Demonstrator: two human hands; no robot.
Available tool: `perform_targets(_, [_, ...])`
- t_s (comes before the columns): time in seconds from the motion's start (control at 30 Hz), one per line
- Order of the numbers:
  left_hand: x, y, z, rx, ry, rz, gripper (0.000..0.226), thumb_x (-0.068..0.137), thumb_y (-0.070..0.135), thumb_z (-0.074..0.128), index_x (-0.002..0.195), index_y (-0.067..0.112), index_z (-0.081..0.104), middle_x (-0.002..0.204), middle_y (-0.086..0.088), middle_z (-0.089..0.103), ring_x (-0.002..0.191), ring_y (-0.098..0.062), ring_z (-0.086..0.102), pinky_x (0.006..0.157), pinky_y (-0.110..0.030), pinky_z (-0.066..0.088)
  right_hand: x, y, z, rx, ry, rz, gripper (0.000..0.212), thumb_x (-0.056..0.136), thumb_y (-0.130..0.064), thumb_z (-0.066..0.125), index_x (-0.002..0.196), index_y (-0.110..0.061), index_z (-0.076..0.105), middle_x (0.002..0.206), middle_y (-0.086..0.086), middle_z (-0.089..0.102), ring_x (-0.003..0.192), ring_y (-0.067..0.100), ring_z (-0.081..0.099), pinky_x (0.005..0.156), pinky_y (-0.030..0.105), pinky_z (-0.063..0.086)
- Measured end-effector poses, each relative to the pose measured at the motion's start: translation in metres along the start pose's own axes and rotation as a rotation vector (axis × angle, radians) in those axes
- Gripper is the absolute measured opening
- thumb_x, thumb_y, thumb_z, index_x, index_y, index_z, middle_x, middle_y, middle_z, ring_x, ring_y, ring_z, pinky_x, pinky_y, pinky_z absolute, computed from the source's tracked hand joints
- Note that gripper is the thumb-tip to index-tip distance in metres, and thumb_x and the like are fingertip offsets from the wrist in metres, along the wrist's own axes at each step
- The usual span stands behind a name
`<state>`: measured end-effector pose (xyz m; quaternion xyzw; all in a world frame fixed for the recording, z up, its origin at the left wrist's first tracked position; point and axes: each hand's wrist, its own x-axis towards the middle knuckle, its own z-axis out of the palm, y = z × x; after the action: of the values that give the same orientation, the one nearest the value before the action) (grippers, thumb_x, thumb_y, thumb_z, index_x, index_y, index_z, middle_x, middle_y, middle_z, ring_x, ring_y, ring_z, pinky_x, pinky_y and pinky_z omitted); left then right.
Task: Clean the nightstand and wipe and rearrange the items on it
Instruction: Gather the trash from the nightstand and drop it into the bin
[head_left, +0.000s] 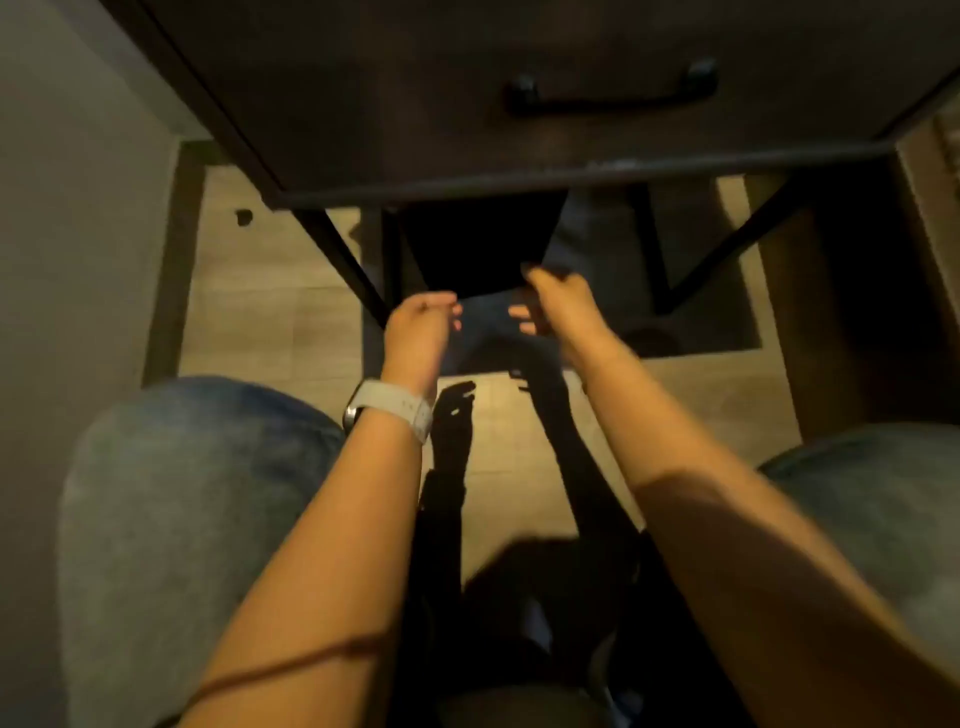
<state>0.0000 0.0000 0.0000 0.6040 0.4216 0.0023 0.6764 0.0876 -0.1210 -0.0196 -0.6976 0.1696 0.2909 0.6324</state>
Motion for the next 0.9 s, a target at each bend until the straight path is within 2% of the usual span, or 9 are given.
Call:
perform_targets(0.1, [-0.001, 0.001, -0.001, -0.055, -0.048, 0.034, 0.019, 0.091, 0.007, 0.051, 0.096, 0.02, 0.065, 0.099, -0.005, 0.067, 0.083, -0.013, 0.061, 0.074, -0.024, 0.049, 0.018, -0.012, 0.004, -0.064, 0.012, -0.04, 0.035, 0.095, -0.032, 0.053, 0.124, -0.012, 0.052, 0.086, 0.005, 0.062, 0.065, 0.015, 0.06, 0.047, 0.023, 0.048])
perform_targets(0.2, [-0.007, 0.004, -0.008, -0.072, -0.101, 0.064, 0.021, 0.091, 0.008, 0.054, 0.098, 0.024, 0.065, 0.112, -0.005, 0.067, 0.094, -0.015, 0.063, 0.087, -0.028, 0.051, 0.025, -0.035, 0.013, 0.003, -0.038, -0.022, 0.043, 0.096, -0.041, 0.047, 0.131, -0.016, 0.043, 0.095, 0.008, 0.061, 0.069, 0.019, 0.062, 0.049, 0.029, 0.05])
perform_targets(0.3, [-0.004, 0.008, -0.016, -0.086, -0.063, 0.073, 0.022, 0.091, 0.007, 0.053, 0.104, 0.02, 0.065, 0.115, -0.007, 0.067, 0.095, -0.015, 0.063, 0.087, -0.026, 0.05, 0.034, -0.057, 0.026, 0.123, -0.057, -0.014, 0.034, 0.101, -0.035, 0.039, 0.122, -0.011, 0.048, 0.089, 0.008, 0.057, 0.069, 0.022, 0.061, 0.044, 0.031, 0.054])
perform_targets(0.43, [-0.004, 0.012, -0.023, -0.125, -0.041, 0.05, 0.022, 0.092, 0.005, 0.05, 0.101, 0.02, 0.063, 0.116, -0.008, 0.066, 0.096, -0.015, 0.063, 0.08, -0.024, 0.05, 0.043, -0.069, 0.044, 0.315, -0.072, 0.071, 0.031, 0.105, -0.022, 0.028, 0.099, 0.0, 0.05, 0.088, 0.014, 0.054, 0.052, 0.024, 0.061, 0.042, 0.033, 0.052])
perform_targets(0.5, [-0.005, 0.009, -0.027, -0.096, -0.057, 0.048, 0.021, 0.093, 0.006, 0.05, 0.102, 0.022, 0.062, 0.116, -0.006, 0.065, 0.101, -0.017, 0.063, 0.08, -0.025, 0.05, 0.045, -0.071, 0.047, 0.322, 0.031, 0.033, 0.025, 0.104, -0.017, 0.033, 0.118, 0.001, 0.044, 0.102, 0.018, 0.058, 0.063, 0.029, 0.061, 0.041, 0.034, 0.053])
perform_targets(0.63, [-0.004, 0.004, -0.035, -0.09, 0.002, 0.03, 0.02, 0.093, 0.008, 0.052, 0.104, 0.02, 0.063, 0.117, -0.006, 0.065, 0.1, -0.015, 0.063, 0.072, -0.02, 0.049, 0.031, -0.064, 0.047, 0.391, 0.181, -0.023, 0.014, 0.099, -0.006, 0.044, 0.108, 0.004, 0.05, 0.107, 0.026, 0.06, 0.085, 0.044, 0.064, 0.058, 0.04, 0.058])
perform_targets(0.73, [-0.001, 0.001, -0.039, -0.091, 0.04, 0.031, 0.022, 0.093, 0.009, 0.051, 0.108, 0.02, 0.062, 0.117, -0.005, 0.065, 0.098, -0.014, 0.063, 0.079, -0.025, 0.052, 0.007, -0.038, 0.043, 0.461, 0.281, -0.061, 0.032, 0.096, -0.003, 0.048, 0.126, 0.009, 0.043, 0.12, 0.028, 0.055, 0.075, 0.041, 0.061, 0.038, 0.023, 0.051])
perform_targets(0.83, [-0.001, -0.003, -0.042, -0.057, 0.068, 0.059, 0.034, 0.09, 0.016, 0.053, 0.123, 0.022, 0.054, 0.122, -0.006, 0.058, 0.109, -0.016, 0.058, 0.098, -0.039, 0.049, -0.013, -0.004, 0.033, 0.389, 0.285, -0.126, 0.035, 0.094, -0.004, 0.047, 0.126, 0.005, 0.037, 0.107, 0.024, 0.057, 0.05, 0.025, 0.066, 0.041, 0.027, 0.054])
perform_targets(0.9, [-0.006, -0.004, -0.044, -0.024, 0.06, 0.079, 0.051, 0.083, 0.029, 0.057, 0.132, 0.027, 0.044, 0.133, -0.005, 0.051, 0.119, -0.019, 0.052, 0.103, -0.045, 0.044, -0.031, 0.015, 0.024, 0.391, 0.296, -0.133, 0.036, 0.093, -0.005, 0.047, 0.126, 0.003, 0.036, 0.103, 0.022, 0.061, 0.047, 0.023, 0.067, 0.044, 0.027, 0.054])
